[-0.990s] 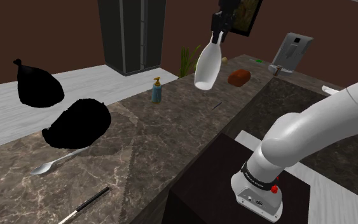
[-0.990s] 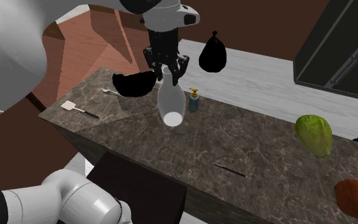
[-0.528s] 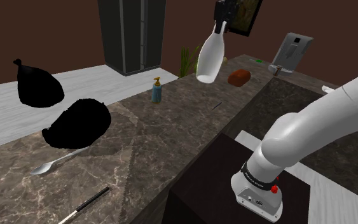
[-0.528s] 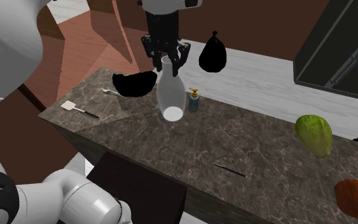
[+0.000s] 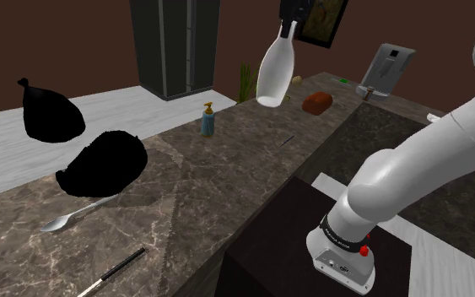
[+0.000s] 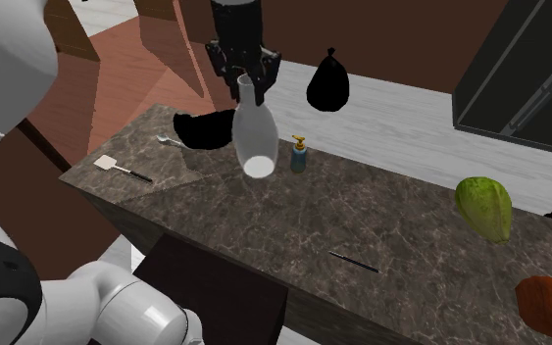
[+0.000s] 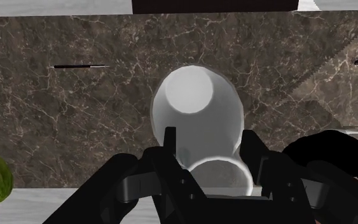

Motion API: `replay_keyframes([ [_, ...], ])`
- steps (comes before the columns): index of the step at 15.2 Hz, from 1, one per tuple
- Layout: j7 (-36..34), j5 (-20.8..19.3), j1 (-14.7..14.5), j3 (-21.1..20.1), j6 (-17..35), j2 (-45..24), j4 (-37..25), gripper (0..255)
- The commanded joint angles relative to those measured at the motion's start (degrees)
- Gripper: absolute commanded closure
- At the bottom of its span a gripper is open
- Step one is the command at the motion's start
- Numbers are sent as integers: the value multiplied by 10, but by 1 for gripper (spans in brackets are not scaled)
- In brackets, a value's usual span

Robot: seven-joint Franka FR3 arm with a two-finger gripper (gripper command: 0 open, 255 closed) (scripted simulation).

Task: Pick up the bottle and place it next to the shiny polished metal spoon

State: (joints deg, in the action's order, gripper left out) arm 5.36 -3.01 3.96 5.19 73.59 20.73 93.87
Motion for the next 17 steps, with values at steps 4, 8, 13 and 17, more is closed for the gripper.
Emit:
replay_keyframes([
  [4,-68,17,-19,-46,37,16,54,255],
  [8,-122,31,-34,-84,69,16,87,255],
  [13,-187,47,-54,-130,108,1,112,255],
  [17,-238,55,-70,-167,140,-22,120,255],
])
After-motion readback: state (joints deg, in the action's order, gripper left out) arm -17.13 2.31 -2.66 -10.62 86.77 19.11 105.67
